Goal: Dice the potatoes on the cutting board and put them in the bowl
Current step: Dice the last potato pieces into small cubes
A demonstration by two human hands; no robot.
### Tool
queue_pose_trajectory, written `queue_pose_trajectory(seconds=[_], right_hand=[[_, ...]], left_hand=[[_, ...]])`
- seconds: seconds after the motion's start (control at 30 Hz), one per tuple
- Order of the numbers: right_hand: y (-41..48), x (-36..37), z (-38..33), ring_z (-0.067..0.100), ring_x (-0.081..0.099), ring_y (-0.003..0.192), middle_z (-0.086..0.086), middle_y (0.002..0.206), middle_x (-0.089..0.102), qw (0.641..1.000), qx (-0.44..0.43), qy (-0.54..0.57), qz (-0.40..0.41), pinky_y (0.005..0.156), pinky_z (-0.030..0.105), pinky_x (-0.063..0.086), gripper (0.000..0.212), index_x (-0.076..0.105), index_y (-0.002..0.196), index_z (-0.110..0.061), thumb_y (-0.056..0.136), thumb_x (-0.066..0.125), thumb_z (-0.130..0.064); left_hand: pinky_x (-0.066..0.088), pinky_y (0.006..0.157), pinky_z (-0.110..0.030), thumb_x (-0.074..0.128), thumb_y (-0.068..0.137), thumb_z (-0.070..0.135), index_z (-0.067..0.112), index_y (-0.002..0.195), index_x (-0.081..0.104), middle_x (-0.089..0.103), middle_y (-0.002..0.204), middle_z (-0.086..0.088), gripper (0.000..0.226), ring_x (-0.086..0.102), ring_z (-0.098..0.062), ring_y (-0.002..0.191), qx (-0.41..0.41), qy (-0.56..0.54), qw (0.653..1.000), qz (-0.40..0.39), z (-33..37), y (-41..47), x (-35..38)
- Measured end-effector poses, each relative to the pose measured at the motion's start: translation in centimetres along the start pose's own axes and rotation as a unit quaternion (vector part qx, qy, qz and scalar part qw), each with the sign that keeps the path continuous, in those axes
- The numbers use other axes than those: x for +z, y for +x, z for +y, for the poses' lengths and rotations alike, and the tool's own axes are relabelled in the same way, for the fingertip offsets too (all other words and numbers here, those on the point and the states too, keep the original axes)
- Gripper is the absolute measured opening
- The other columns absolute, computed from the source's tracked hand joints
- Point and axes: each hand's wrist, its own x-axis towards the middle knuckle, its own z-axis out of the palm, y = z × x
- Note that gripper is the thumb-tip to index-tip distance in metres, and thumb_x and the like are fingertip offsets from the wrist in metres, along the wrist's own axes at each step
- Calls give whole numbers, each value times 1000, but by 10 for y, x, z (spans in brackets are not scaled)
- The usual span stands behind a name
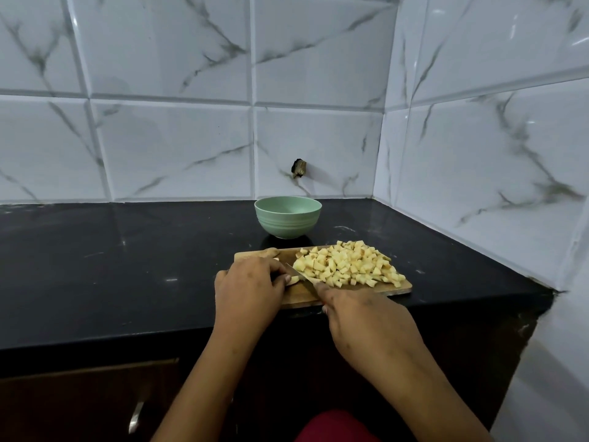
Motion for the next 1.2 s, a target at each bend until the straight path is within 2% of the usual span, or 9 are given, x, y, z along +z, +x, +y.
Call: queue_pose_trajectory(seconds=[0.1,0.23,0.4,0.53,0.7,0.87,0.97,1.13,1.2], right_hand=[[4,-2,1,14,56,82,-6,104,63,1000,-14,-15,14,57,27,40,53,25,148,-40,101,40,-20],[6,-4,1,12,49,67,-6,88,59,999,-7,-21,45,45,23,31,55,22,149,-41,101,40,-20],[-6,-4,-4,12,56,78,-7,94,62,999,-22,-6,34,56,26,41,52,22,149,-39,102,38,-22],[-5,0,-17,16,46,71,-3,80,49,999,-14,-33,-22,49,26,32,63,17,151,-29,98,44,-10],[8,2,-28,21,60,91,3,105,62,998,-17,-56,-21,61,31,40,62,20,151,-23,97,45,-7],[-3,-2,-21,16,47,70,-4,81,48,999,-5,-34,15,47,25,29,62,17,151,-33,99,42,-12],[-12,-4,-17,13,47,69,-7,79,46,999,-15,-14,37,47,23,30,58,17,150,-36,101,41,-20],[-12,1,-26,19,58,83,0,99,61,999,-24,-37,-6,52,28,34,64,13,152,-29,98,45,-13],[-7,2,-28,19,56,80,2,101,62,998,-24,-49,-21,57,30,38,68,11,153,-26,97,46,-9]], left_hand=[[35,80,-27,55,92,43,41,104,68,63,94,17,18,52,-5,94,-6,-16,1000,17,-1,-4,4],[42,83,-31,55,90,46,41,107,68,61,92,17,21,51,-6,96,-9,-17,1000,9,-4,-7,6],[35,76,-27,55,91,45,44,107,66,61,94,17,19,47,-4,94,1,-18,1000,21,-4,-8,9],[37,78,-27,56,90,45,42,102,69,63,94,17,18,52,-5,96,-2,-21,999,35,-4,-8,12],[42,80,-29,61,86,45,38,93,71,66,90,15,14,57,-7,93,-15,-49,997,49,-5,-9,13],[45,79,-30,66,84,42,32,89,70,64,87,12,12,55,-8,89,-15,-82,995,58,-7,-10,14],[47,81,-32,67,85,36,32,90,72,65,90,11,9,55,-9,89,-19,-105,994,38,-9,-9,14],[45,74,-27,67,85,30,31,85,74,65,91,10,7,56,-12,91,-35,-126,991,35,-8,-8,15],[44,73,-27,67,84,30,30,83,74,65,91,9,7,56,-12,92,-42,-130,990,36,-7,-8,14]])
